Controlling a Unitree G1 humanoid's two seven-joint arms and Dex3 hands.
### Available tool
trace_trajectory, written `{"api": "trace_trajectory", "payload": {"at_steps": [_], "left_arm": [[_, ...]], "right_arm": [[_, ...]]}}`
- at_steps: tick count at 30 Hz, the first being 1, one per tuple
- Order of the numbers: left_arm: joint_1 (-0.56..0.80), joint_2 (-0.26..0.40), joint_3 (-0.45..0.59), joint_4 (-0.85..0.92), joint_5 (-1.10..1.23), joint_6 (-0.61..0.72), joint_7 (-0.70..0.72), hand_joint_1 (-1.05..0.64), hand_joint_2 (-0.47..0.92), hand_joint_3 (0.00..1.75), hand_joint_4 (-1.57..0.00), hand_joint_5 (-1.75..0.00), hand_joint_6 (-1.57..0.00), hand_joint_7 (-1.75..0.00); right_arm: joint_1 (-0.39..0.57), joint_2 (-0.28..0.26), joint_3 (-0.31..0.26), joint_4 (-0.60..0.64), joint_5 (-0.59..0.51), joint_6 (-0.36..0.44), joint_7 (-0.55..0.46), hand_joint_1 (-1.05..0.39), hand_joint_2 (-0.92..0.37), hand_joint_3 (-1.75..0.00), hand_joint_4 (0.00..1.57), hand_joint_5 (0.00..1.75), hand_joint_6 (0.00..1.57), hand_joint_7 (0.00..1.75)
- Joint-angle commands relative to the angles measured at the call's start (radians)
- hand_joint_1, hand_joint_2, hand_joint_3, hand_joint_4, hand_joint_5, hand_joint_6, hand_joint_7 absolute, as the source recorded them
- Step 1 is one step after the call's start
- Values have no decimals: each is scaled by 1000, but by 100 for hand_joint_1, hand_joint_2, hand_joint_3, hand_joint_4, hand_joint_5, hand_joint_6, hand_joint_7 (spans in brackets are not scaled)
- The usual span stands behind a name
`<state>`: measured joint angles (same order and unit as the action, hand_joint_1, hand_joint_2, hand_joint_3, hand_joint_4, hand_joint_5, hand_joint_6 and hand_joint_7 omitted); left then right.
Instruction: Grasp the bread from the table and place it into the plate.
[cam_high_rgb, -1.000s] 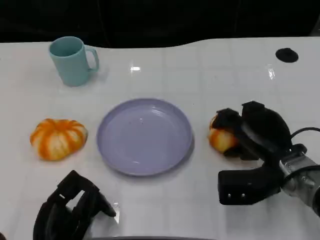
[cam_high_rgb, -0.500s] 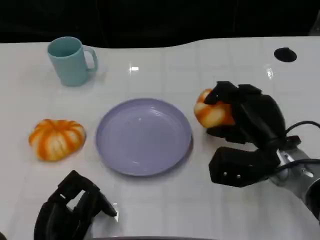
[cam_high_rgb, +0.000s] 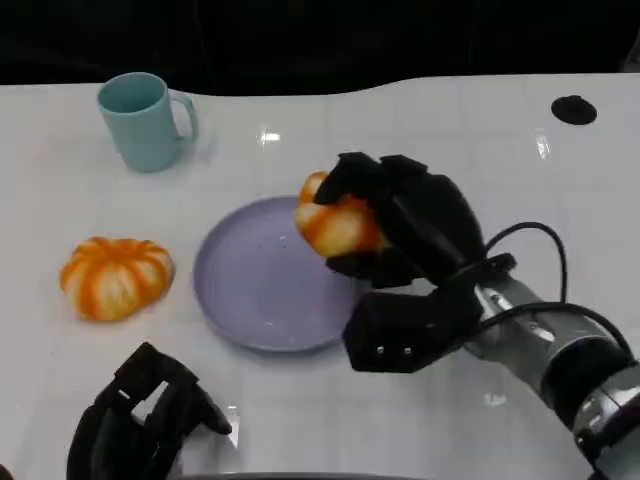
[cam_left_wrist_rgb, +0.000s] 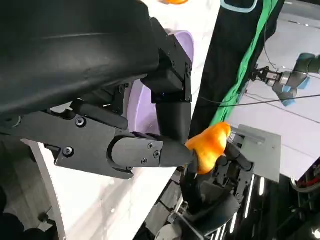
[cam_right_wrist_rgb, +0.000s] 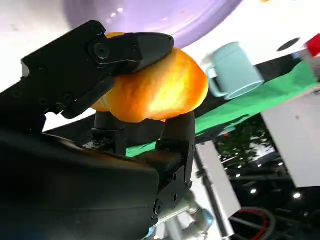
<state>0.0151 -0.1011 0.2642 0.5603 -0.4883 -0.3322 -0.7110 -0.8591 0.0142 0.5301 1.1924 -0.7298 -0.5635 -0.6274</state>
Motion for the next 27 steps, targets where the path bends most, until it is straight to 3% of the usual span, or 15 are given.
{"api": "trace_trajectory", "payload": {"at_steps": [1,4,9,11,16,19,20,21,22,23,25,26,27], "left_arm": [[0,18,4,-2,0,-6,1,-51,92,28,-60,-175,-52,-146],[-4,15,7,2,-10,1,-7,-51,92,27,-60,-175,-51,-147],[-8,13,7,7,-7,-5,-5,-51,92,27,-61,-175,-52,-147],[-10,12,8,12,-8,-8,-9,-51,92,27,-61,-175,-52,-147],[-13,11,6,17,-3,-15,-8,-51,92,28,-61,-175,-51,-147],[-12,10,1,11,4,-15,0,-51,92,28,-61,-175,-51,-147],[-11,9,0,9,5,-14,2,-51,92,28,-60,-175,-51,-147],[-11,8,0,9,6,-17,2,-51,92,28,-60,-175,-51,-147],[-12,7,0,11,5,-21,0,-51,92,28,-60,-175,-51,-147],[-12,6,1,13,3,-23,-2,-51,92,28,-60,-175,-51,-147],[-13,5,1,13,-1,-21,-6,-51,92,28,-60,-175,-51,-148],[-13,7,1,12,-2,-16,-5,-51,92,28,-60,-175,-51,-148],[-13,8,0,10,-1,-13,-3,-51,92,28,-61,-175,-51,-148]], "right_arm": [[-41,28,18,12,-7,18,16,-2,-61,-77,82,175,73,156],[-58,59,47,34,-30,65,13,-1,-67,-64,80,175,69,160],[-76,96,69,66,-50,130,11,-3,-69,-61,81,175,68,161],[-86,108,80,78,-58,159,8,-8,-75,-53,82,175,72,150],[-104,132,88,100,-60,208,19,-13,-87,-28,84,175,71,152],[-107,141,89,107,-56,222,22,-15,-91,-16,83,175,76,131],[-106,143,89,108,-55,218,20,-18,-91,-11,82,175,79,113],[-106,144,90,109,-54,218,27,-22,-92,-6,80,175,88,80],[-108,145,91,110,-53,222,45,-25,-92,-7,76,171,92,63],[-111,146,88,111,-46,227,83,-27,-92,-9,72,162,93,51],[-118,147,85,112,-37,239,155,-29,-92,-13,65,111,87,25],[-122,146,88,112,-37,245,185,-36,-92,-17,59,68,76,12],[-123,145,91,111,-39,248,205,-41,-92,-21,56,46,67,6]]}}
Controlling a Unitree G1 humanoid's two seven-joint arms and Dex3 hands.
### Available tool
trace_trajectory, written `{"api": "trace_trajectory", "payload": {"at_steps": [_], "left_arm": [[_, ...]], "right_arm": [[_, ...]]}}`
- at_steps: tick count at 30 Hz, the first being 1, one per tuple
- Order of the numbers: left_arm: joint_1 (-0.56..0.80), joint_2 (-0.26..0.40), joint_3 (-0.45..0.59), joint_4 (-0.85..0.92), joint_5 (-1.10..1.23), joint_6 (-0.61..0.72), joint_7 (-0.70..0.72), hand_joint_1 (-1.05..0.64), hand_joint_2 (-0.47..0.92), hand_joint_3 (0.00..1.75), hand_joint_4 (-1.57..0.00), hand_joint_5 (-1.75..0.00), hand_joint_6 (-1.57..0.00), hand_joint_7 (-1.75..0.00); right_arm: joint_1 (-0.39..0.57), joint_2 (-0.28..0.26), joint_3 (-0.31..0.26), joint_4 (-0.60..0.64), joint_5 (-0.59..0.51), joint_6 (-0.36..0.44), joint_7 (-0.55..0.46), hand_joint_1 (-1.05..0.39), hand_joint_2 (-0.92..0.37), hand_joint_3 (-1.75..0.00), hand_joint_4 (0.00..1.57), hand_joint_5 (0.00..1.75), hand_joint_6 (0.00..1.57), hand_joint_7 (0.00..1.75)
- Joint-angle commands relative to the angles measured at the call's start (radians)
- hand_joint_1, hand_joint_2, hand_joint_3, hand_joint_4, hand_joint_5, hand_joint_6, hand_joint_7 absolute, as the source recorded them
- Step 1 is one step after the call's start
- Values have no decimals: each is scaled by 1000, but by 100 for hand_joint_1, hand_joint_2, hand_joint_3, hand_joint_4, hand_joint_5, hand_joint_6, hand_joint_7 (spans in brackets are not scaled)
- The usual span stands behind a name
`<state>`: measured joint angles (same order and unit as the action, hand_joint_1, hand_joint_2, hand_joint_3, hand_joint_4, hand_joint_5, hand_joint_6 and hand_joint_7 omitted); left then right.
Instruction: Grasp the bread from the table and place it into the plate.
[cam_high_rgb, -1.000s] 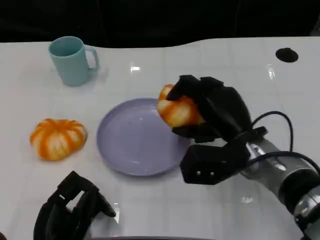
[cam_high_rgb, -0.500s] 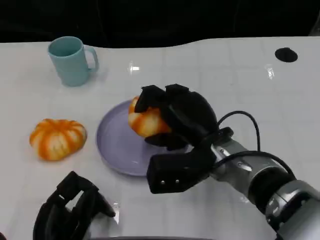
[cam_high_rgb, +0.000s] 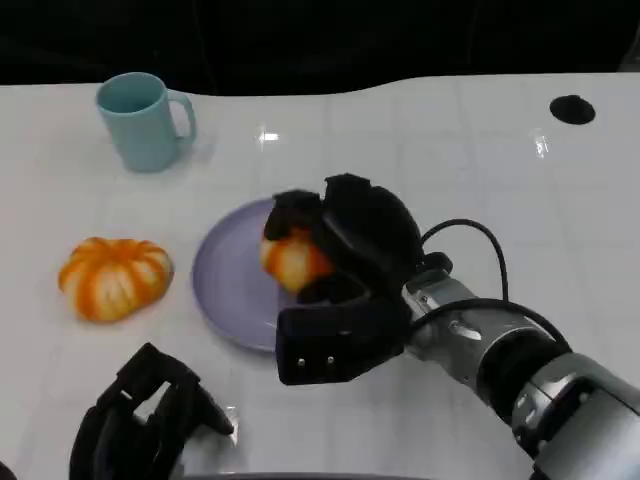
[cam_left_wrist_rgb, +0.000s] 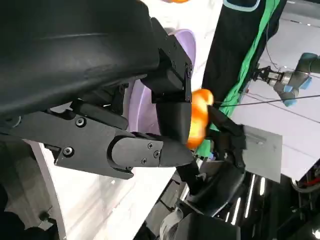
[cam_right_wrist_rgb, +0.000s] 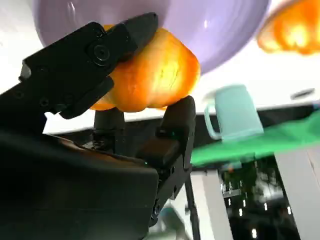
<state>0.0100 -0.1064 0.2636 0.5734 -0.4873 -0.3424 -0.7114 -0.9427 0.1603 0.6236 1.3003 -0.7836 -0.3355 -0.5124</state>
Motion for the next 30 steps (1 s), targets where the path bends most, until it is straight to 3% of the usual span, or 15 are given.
{"api": "trace_trajectory", "payload": {"at_steps": [1,5,11,20,25,30], "left_arm": [[-9,14,2,-1,-3,-3,-4,-51,92,28,-61,-175,-52,-148],[-11,14,4,6,-6,-8,-9,-51,92,27,-61,-175,-51,-147],[-12,15,4,4,-1,-8,-3,-51,92,27,-61,-175,-51,-147],[-15,14,2,3,3,-7,5,-51,92,27,-61,-175,-51,-147],[-19,14,4,8,1,1,6,-52,92,25,-61,-175,-52,-147],[-30,13,9,24,-2,-8,-2,-52,92,25,-62,-175,-51,-147]], "right_arm": [[-42,-3,3,1,12,21,111,-44,-92,-22,55,33,61,3],[-49,-4,21,-4,4,38,177,-67,-92,-42,30,8,30,0],[-46,-1,22,-14,13,41,222,-84,-92,-53,8,0,11,0],[-27,-25,-11,-48,52,1,257,-93,-92,-55,0,0,4,0],[5,-65,-50,-85,101,-75,278,-93,-92,-55,3,2,5,1],[70,-131,-105,-157,173,-200,311,-92,-92,-55,5,3,7,2]]}}
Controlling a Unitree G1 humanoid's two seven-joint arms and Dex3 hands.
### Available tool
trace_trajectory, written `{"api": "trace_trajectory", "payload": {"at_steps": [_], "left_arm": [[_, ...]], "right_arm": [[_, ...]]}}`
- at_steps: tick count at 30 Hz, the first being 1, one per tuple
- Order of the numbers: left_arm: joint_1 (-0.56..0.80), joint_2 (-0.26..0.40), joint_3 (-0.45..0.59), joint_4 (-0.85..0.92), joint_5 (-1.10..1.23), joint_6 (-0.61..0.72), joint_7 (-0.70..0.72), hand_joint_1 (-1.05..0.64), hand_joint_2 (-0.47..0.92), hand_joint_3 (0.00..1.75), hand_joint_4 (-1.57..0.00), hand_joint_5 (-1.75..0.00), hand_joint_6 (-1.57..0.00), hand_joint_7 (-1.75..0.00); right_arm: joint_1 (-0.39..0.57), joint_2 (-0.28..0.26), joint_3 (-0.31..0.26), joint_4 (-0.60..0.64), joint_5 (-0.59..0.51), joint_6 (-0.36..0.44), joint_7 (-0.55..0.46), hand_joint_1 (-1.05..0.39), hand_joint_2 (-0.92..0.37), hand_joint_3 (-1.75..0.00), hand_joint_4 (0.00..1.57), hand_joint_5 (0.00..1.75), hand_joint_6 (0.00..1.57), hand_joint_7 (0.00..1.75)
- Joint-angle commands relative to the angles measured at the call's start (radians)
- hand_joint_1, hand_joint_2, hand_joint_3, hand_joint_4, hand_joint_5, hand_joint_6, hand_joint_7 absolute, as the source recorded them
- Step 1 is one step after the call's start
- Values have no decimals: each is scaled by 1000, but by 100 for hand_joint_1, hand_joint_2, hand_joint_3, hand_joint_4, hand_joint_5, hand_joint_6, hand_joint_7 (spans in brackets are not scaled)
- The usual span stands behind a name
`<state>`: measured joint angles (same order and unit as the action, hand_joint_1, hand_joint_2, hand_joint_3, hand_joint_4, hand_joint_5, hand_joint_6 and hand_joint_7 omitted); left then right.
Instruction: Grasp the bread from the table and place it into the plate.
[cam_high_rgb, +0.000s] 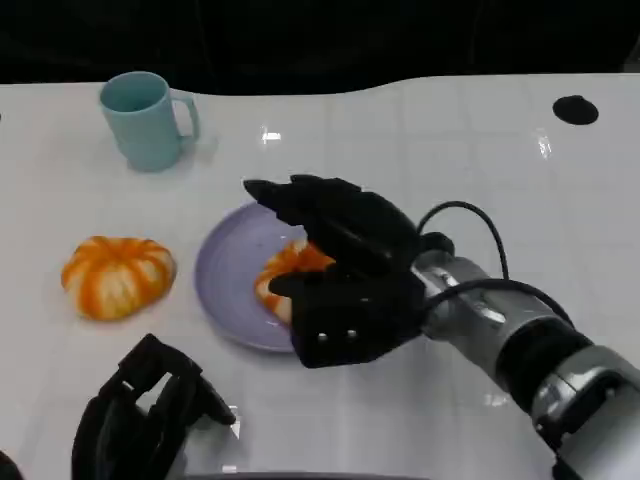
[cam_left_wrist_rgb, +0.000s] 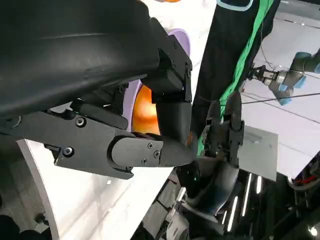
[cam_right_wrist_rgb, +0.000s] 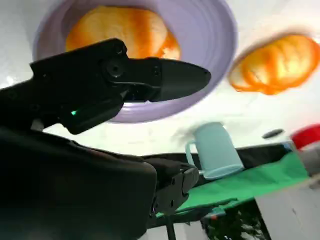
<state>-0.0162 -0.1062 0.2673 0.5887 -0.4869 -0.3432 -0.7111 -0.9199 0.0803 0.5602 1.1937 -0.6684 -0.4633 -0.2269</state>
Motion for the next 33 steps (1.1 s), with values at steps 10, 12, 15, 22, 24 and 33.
{"api": "trace_trajectory", "payload": {"at_steps": [10,12,15,22,24,33], "left_arm": [[-17,10,5,26,-1,-22,-6,-54,92,25,-63,-175,-51,-150],[-17,10,4,25,0,-22,-3,-53,92,26,-63,-175,-51,-150],[-15,10,1,18,3,-14,3,-53,92,26,-63,-175,-51,-150],[-14,9,-3,15,3,-15,-1,-52,92,27,-62,-175,-51,-150],[-12,10,-6,12,9,-16,7,-53,92,27,-63,-175,-52,-149],[1,14,-11,-10,9,-3,12,-52,92,27,-62,-175,-51,-149]], "right_arm": [[243,-114,-214,-198,331,-269,234,-78,-92,-45,39,21,36,12],[296,-123,-250,-250,404,-275,306,-76,-92,-42,50,27,46,15],[371,-126,-306,-331,542,-264,445,-75,-92,-39,53,45,60,14],[507,-150,-406,-447,791,-248,713,-63,-92,-38,54,107,61,59],[545,-146,-435,-476,853,-229,770,-62,-92,-38,51,128,51,95],[696,-137,-543,-623,1071,20,937,-62,-92,-38,53,174,53,143]]}}
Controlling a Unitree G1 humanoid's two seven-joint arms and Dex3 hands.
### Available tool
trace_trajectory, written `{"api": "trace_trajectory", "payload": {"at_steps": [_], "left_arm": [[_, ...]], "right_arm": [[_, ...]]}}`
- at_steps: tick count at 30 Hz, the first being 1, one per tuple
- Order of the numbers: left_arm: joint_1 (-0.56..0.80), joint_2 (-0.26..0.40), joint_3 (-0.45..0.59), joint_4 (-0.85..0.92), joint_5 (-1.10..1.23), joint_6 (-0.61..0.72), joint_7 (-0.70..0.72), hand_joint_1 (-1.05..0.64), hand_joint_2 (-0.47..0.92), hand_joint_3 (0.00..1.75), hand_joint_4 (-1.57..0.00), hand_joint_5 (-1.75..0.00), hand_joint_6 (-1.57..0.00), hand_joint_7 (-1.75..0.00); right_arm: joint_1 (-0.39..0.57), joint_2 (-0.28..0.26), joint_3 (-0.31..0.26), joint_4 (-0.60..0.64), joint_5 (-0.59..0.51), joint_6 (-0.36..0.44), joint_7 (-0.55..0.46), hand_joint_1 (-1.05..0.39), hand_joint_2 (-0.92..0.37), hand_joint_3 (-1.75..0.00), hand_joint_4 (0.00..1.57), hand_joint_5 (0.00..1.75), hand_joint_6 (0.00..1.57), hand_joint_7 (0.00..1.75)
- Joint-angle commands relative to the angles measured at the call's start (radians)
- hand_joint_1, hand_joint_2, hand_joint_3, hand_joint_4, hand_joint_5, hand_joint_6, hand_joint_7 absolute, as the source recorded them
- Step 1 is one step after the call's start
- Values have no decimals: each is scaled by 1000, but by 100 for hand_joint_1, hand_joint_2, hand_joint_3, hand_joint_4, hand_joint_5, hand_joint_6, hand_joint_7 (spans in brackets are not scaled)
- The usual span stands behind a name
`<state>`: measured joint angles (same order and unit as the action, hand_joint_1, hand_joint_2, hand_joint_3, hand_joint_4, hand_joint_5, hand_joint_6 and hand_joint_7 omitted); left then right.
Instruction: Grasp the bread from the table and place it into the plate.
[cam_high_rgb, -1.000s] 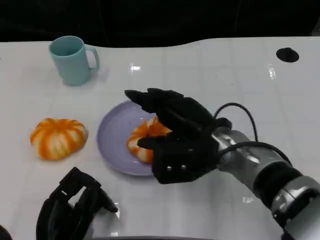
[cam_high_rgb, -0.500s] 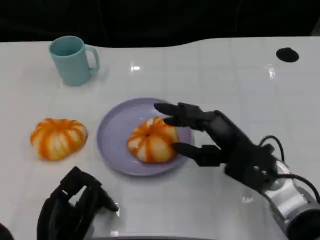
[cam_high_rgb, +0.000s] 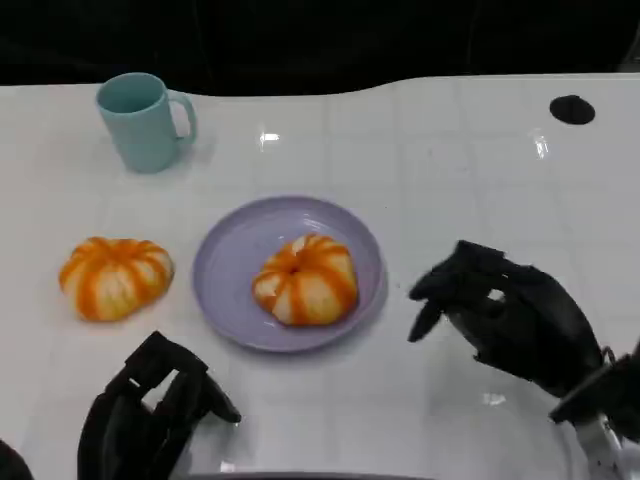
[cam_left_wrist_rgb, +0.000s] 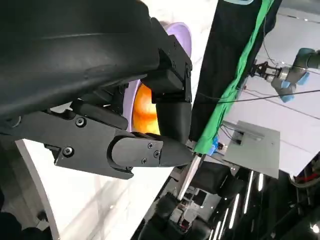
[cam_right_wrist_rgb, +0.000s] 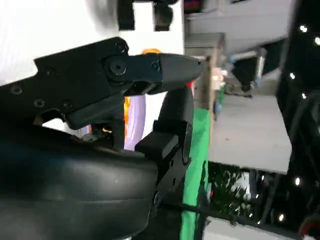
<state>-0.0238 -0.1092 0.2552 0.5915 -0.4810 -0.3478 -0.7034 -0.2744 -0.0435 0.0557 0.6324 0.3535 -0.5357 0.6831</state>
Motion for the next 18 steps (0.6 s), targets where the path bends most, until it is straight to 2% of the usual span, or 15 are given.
{"api": "trace_trajectory", "payload": {"at_steps": [1,2,5,10,14,18], "left_arm": [[10,18,0,-16,9,-1,11,-52,92,27,-62,-175,-51,-150],[11,19,-1,-17,12,-3,14,-53,92,27,-62,-175,-52,-150],[11,18,2,-16,4,-1,7,-52,92,27,-62,-175,-51,-151],[10,19,2,-16,7,-4,9,-53,92,26,-61,-175,-51,-152],[13,16,4,-19,0,1,8,-53,92,25,-61,-175,-50,-152],[12,22,6,-13,-2,2,0,-52,92,25,-61,-175,-49,-151]], "right_arm": [[71,-17,-51,-80,67,130,34,-61,-92,-40,57,174,52,151],[90,-22,-61,-98,79,164,40,-59,-92,-42,61,174,51,160],[128,-27,-86,-132,96,223,59,-55,-92,-44,64,175,47,170],[187,-18,-117,-202,124,357,42,-53,-92,-40,76,175,55,174],[223,-9,-139,-260,145,467,8,-50,-92,-39,78,175,57,175],[234,-4,-154,-276,153,517,6,-47,-92,-45,78,175,55,175]]}}
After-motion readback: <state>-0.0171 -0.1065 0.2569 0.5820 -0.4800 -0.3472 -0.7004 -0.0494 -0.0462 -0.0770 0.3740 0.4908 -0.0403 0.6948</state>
